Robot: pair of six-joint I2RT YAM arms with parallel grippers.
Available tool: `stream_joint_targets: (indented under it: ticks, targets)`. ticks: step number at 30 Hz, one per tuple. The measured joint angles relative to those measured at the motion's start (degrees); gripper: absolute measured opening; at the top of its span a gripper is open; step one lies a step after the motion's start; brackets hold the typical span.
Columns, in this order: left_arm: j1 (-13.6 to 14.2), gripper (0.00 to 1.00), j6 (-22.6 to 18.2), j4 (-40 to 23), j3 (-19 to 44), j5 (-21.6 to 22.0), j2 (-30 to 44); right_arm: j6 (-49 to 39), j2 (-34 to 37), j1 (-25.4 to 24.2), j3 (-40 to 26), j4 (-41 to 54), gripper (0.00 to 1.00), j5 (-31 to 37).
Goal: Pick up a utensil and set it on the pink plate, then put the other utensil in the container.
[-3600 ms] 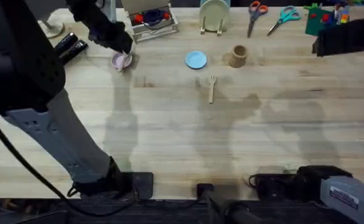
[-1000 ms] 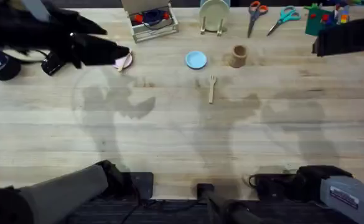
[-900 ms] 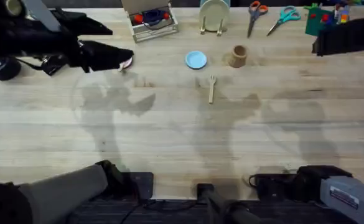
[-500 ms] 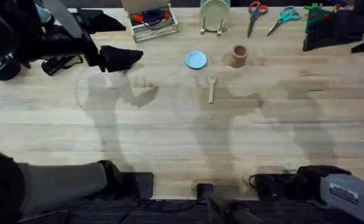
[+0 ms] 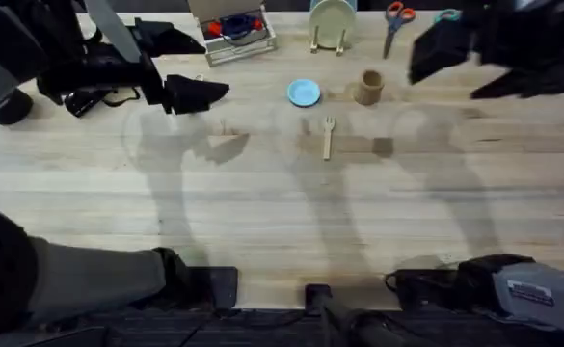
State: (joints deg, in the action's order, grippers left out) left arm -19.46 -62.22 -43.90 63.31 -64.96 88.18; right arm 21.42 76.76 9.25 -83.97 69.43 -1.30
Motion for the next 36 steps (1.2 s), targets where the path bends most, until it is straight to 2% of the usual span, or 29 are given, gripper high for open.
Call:
stream_joint_targets:
  ticks: [10,21,27,36]
  targets:
    - [0.0,0.994,-0.42,-0.04,0.0,0.0,0.0,11.11,2.09,9.5,13.35,-17.12,0.994,0.02]
    - [0.0,0.994,-0.42,-0.04,0.0,0.01,0.0,20.98,11.67,15.6,14.28,-20.53,0.994,3.19]
    - [0.0,0.993,-0.42,-0.04,0.0,0.01,0.0,22.62,15.7,18.52,14.32,-26.24,0.993,3.48]
    - [0.0,0.993,-0.42,-0.04,0.0,0.01,0.0,23.01,20.87,19.35,14.32,-26.58,0.995,3.5]
